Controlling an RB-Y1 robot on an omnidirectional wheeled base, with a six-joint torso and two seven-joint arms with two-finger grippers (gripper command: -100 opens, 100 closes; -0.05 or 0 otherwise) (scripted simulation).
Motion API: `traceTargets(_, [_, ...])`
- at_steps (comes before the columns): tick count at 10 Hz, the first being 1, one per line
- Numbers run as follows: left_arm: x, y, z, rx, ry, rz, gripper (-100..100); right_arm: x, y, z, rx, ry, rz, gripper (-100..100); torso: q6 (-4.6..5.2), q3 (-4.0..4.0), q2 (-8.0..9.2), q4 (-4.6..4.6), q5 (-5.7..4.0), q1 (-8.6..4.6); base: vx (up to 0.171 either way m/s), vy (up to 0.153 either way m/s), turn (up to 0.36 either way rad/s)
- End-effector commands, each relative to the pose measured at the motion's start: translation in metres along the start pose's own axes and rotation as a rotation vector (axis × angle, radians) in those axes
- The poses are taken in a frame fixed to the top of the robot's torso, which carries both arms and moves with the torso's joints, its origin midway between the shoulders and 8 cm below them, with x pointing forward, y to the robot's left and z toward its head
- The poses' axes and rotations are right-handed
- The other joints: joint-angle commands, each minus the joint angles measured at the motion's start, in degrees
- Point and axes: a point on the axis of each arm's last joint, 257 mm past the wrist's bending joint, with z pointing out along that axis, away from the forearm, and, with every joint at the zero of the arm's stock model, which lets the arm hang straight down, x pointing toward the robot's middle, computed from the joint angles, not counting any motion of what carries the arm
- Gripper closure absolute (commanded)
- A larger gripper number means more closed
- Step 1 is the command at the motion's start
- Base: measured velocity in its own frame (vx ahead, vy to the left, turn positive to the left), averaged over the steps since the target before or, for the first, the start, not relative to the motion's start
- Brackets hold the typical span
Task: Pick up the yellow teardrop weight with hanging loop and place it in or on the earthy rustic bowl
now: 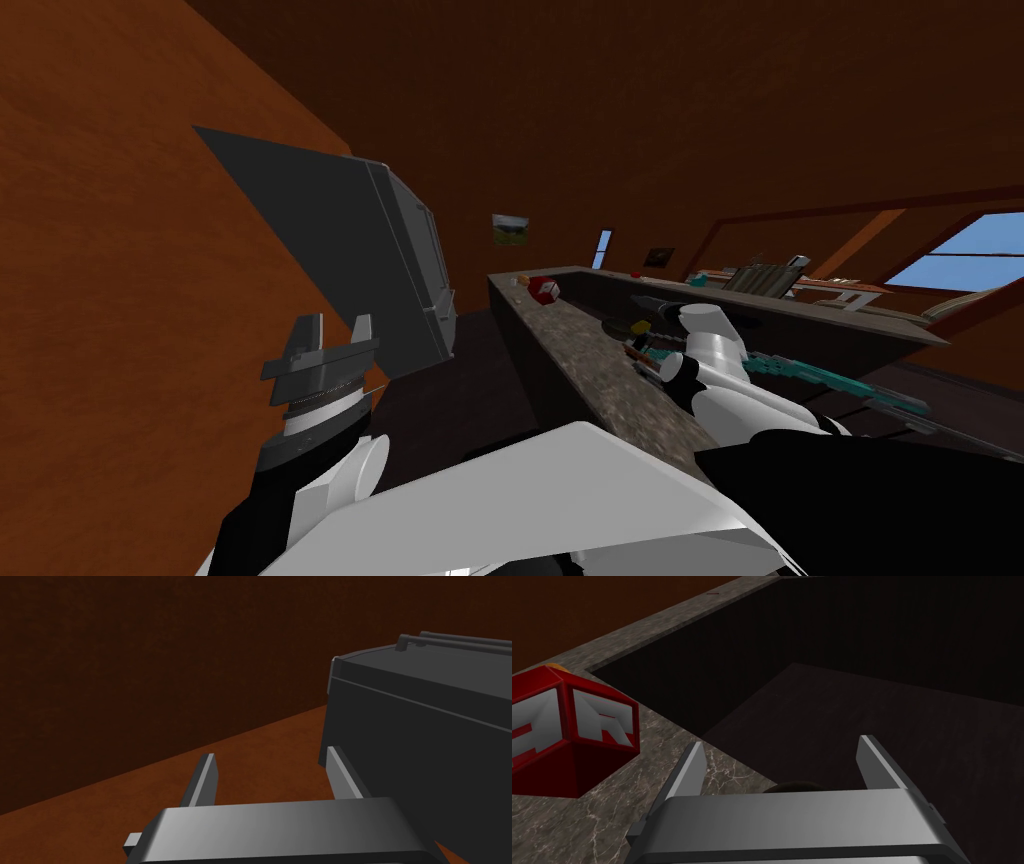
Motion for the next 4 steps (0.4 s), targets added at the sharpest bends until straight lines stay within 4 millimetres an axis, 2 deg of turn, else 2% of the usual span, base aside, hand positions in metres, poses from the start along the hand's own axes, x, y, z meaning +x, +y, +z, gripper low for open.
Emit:
traceTargets(1, [0.0, 0.0, 0.0, 0.0, 0.0, 0.0, 0, 0.0, 0.0, 0.0, 0.0, 0.0, 0.0, 0, 0.0, 0.0, 0.0, 0.0, 0.0, 0.0, 0.0, 0.0, 0.0])
traceTargets(4, [0.0, 0.0, 0.0, 0.0, 0.0, 0.0, 0, 0.0, 0.0, 0.0, 0.0, 0.0, 0.0, 0, 0.0, 0.0, 0.0, 0.0, 0.0, -0.02, 0.0, 0.0, 0.0])
